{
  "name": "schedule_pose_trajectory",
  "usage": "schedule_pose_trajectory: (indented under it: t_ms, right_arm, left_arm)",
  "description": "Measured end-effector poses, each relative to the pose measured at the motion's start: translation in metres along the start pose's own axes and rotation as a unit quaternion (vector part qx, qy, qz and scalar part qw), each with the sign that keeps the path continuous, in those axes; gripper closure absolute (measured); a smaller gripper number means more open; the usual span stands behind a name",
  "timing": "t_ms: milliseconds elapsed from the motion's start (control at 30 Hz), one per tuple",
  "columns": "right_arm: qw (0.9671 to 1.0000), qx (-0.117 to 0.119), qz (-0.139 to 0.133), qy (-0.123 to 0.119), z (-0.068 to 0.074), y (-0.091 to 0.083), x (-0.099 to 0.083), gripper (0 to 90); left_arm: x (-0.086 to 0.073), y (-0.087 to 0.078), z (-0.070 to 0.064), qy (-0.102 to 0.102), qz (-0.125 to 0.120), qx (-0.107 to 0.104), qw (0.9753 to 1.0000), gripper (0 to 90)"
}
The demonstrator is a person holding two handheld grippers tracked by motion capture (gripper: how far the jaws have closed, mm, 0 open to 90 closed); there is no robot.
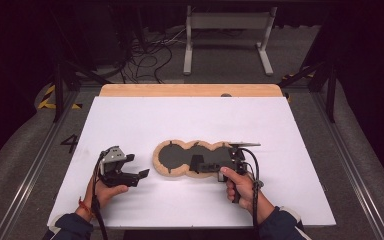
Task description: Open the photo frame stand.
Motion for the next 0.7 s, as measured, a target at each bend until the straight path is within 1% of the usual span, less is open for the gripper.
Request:
schedule_pose_trajectory:
  t_ms: [33,67,100,133,167,200,267,333,367,400,433,467,500,533,600,633,667,700]
  right_arm:
    - [1.0000,0.000,0.000,0.000,0.000,0.000,0.000,59.5]
    - [1.0000,-0.001,0.000,-0.003,0.000,0.002,0.000,60.1]
    - [1.0000,-0.002,-0.002,-0.002,0.001,0.007,0.001,60.4]
    - [1.0000,-0.003,-0.003,0.000,0.001,0.009,0.001,59.3]
    - [1.0000,-0.002,-0.004,0.001,0.001,0.011,0.002,58.6]
    - [1.0000,-0.002,-0.004,0.000,0.000,0.012,0.002,58.6]
    - [1.0000,0.000,-0.001,-0.001,-0.001,0.011,0.002,59.5]
    - [1.0000,0.006,-0.002,-0.002,-0.002,0.011,0.002,60.2]
    - [1.0000,0.006,-0.002,-0.002,-0.002,0.011,0.002,60.2]
    - [0.9999,0.002,0.001,-0.011,-0.002,0.011,0.001,60.7]
    - [0.9999,0.005,0.001,-0.012,-0.002,0.011,0.001,60.9]
    - [0.9999,0.006,0.002,-0.014,-0.003,0.010,0.001,61.3]
    - [0.9999,0.006,0.002,-0.014,-0.003,0.010,0.001,61.3]
    - [0.9998,0.007,0.002,-0.016,-0.003,0.010,0.001,61.7]
    - [0.9997,0.009,0.004,-0.023,-0.003,0.010,0.001,62.3]
    - [0.9996,0.010,0.005,-0.026,-0.004,0.010,0.001,62.4]
    - [0.9995,0.010,0.008,-0.030,-0.004,0.010,0.001,62.5]
    - [0.9994,0.011,0.009,-0.031,-0.004,0.010,0.001,62.5]
  left_arm:
    - [0.002,0.002,0.001,-0.006,-0.001,0.002,1.0000,16.5]
    - [0.004,0.004,0.003,-0.007,-0.002,0.000,1.0000,16.5]
    - [0.008,0.009,0.005,-0.015,-0.001,-0.007,0.9999,16.7]
    - [0.010,0.012,0.007,-0.016,0.001,-0.010,0.9998,16.6]
    - [0.012,0.014,0.008,-0.012,0.001,-0.007,0.9999,16.7]
    - [0.013,0.016,0.008,-0.015,0.004,-0.014,0.9998,17.1]
    - [0.016,0.022,0.010,-0.029,0.007,-0.027,0.9992,16.9]
    - [0.020,0.026,0.012,-0.033,0.009,-0.037,0.9987,16.9]
    - [0.020,0.026,0.012,-0.033,0.009,-0.037,0.9987,16.8]
    - [0.022,0.031,0.012,-0.035,0.011,-0.039,0.9986,16.7]
    - [0.023,0.032,0.012,-0.035,0.014,-0.036,0.9987,16.8]
    - [0.023,0.035,0.014,-0.022,0.020,-0.031,0.9991,17.1]
    - [0.023,0.035,0.014,-0.022,0.020,-0.031,0.9991,17.1]
    - [0.023,0.038,0.012,-0.029,0.023,-0.036,0.9986,17.1]
    - [0.024,0.042,0.012,-0.023,0.030,-0.036,0.9986,17.1]
    - [0.024,0.044,0.012,-0.023,0.031,-0.042,0.9984,16.5]
    - [0.025,0.046,0.011,-0.028,0.032,-0.046,0.9980,16.5]
    - [0.026,0.047,0.011,-0.036,0.039,-0.051,0.9973,16.0]
Point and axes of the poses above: each handheld gripper's, and its own axes: y roughly forward along the jaws, x roughly out of its top, z roughly to its left, the point moved 1 cm from there along y, roughly forward along the jaws, and after that the axes turned 6 degrees about x, right-handed, at the moved point
